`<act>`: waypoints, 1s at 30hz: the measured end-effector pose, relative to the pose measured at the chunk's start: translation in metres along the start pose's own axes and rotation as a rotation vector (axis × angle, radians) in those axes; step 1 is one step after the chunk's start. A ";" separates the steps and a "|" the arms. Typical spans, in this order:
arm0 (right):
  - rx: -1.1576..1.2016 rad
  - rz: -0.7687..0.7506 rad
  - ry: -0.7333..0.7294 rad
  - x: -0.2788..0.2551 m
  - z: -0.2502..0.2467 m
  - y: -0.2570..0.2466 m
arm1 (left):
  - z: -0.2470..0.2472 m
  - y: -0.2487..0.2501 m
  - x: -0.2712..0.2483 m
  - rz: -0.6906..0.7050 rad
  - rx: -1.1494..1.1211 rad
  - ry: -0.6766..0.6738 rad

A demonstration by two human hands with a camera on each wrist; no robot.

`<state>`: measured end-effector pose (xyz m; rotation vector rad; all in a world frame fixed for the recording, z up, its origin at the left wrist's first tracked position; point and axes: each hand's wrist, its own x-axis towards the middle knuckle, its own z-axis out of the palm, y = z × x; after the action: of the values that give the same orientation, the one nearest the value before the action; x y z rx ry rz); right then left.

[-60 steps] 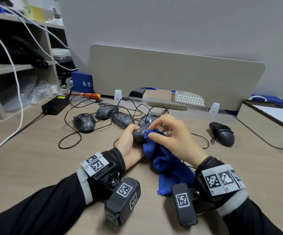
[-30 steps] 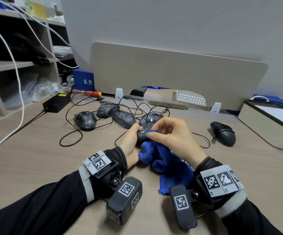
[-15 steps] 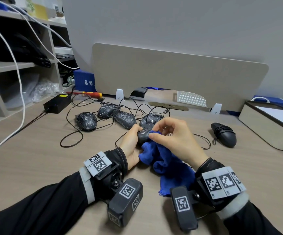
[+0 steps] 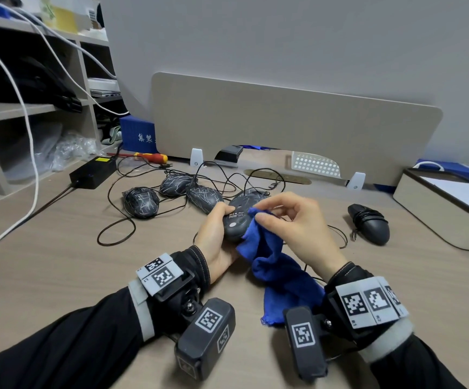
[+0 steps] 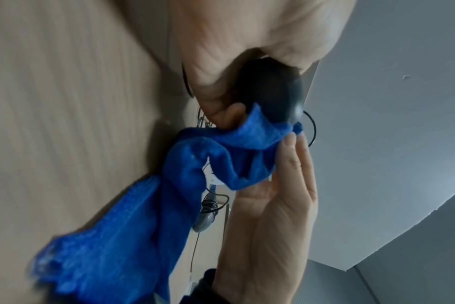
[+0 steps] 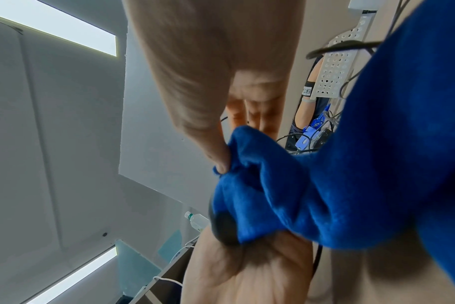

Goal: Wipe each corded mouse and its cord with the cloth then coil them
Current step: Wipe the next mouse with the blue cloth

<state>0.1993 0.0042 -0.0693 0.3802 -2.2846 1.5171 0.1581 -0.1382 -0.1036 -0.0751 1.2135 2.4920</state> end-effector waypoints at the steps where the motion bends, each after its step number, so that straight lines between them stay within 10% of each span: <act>1: -0.012 -0.026 -0.049 -0.001 0.000 -0.001 | 0.000 0.000 -0.001 -0.012 0.009 0.001; 10: 0.020 -0.036 0.241 0.007 -0.008 0.008 | 0.004 0.000 -0.007 -0.072 0.080 -0.100; 16: 0.001 -0.149 -0.214 -0.003 0.001 0.001 | -0.004 0.008 -0.004 -0.079 -0.022 -0.112; 23: 0.017 0.005 0.251 0.010 -0.017 0.011 | 0.004 0.005 -0.015 -0.103 0.069 -0.207; 30: -0.009 -0.083 -0.071 0.003 -0.007 -0.001 | 0.001 0.005 -0.009 -0.072 0.112 -0.090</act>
<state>0.1986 0.0101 -0.0648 0.5271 -2.2981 1.4749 0.1649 -0.1429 -0.0974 0.0218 1.2867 2.3358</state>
